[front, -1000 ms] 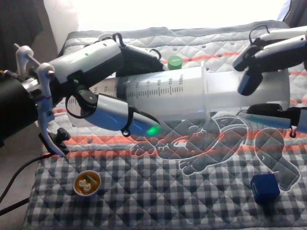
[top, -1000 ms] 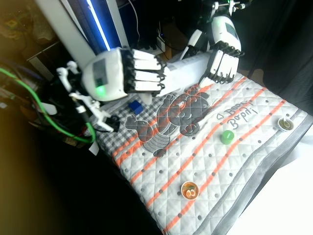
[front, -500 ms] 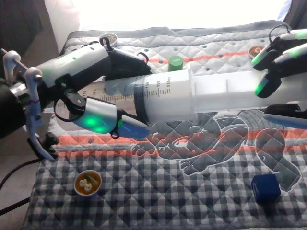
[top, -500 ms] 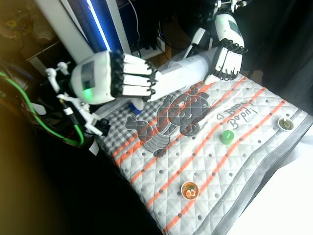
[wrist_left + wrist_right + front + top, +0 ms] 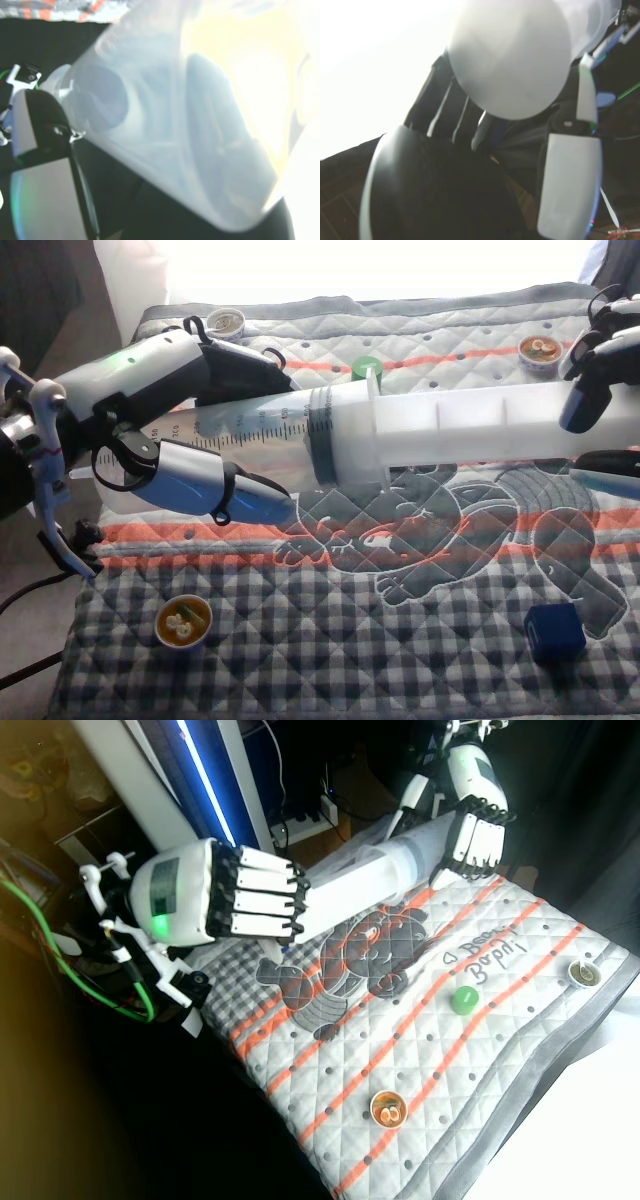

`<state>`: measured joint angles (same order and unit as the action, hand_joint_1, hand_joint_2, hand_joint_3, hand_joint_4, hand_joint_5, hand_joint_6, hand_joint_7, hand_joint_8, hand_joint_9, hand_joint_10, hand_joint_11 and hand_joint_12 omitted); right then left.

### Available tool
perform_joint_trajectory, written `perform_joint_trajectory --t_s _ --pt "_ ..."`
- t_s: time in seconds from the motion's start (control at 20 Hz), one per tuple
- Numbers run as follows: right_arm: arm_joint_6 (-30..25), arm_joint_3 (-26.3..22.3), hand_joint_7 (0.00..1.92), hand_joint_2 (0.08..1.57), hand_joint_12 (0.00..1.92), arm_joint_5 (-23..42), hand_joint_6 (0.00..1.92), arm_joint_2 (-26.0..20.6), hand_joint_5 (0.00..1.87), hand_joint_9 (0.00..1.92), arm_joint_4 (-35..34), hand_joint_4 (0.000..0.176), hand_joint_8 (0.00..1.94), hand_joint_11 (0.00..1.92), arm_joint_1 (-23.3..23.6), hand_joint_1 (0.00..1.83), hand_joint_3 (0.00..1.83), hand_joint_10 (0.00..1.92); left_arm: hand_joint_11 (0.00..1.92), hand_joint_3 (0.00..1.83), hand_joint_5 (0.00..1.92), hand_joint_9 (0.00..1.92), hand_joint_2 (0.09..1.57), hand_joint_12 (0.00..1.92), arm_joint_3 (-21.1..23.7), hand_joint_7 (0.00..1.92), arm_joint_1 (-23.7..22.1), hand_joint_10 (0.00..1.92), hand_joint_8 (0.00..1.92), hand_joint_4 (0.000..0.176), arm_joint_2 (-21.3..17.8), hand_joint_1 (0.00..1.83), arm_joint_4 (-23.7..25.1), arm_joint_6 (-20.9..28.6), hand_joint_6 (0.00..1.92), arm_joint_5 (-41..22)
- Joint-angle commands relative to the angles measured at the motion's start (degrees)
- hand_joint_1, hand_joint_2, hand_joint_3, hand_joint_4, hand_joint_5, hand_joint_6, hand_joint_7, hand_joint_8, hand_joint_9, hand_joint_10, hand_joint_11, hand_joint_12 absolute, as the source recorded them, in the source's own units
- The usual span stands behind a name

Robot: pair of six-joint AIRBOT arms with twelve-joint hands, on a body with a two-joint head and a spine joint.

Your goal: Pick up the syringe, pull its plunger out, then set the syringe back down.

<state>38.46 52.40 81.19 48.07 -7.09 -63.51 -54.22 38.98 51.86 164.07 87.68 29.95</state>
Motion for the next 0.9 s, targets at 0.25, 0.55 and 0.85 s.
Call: perform_joint_trajectory --t_s 0.25,0.55,0.85 --pt "1.1 0.4 0.52 1.05 1.24 6.7 0.26 -0.6 0.61 0.49 -3.0 0.0 0.26 0.35 0.1 1.17 0.0 0.52 0.5 0.0 0.91 0.68 1.17 1.87 -0.5 0.83 -0.5 1.36 1.34 0.0 -0.8 1.2 -3.4 2.3 1.03 9.9" --pt "1.1 0.4 0.0 0.9 0.7 7.7 0.0 -0.6 0.0 0.01 -3.0 0.176 0.0 0.0 0.1 0.42 0.01 0.0 0.47 0.0 0.9 0.63 1.2 1.92 -1.1 0.74 -0.7 1.41 1.42 0.0 0.0 1.18 -3.3 2.3 1.09 8.9" --pt "1.1 0.4 0.0 0.93 0.48 8.8 0.0 -0.6 0.0 0.0 -3.5 0.131 0.0 0.0 -0.1 0.55 0.0 0.0 0.43 0.0 0.95 0.6 1.19 1.8 -3.4 0.74 -3.9 1.25 1.33 0.0 3.2 1.2 1.2 2.3 1.1 0.8"
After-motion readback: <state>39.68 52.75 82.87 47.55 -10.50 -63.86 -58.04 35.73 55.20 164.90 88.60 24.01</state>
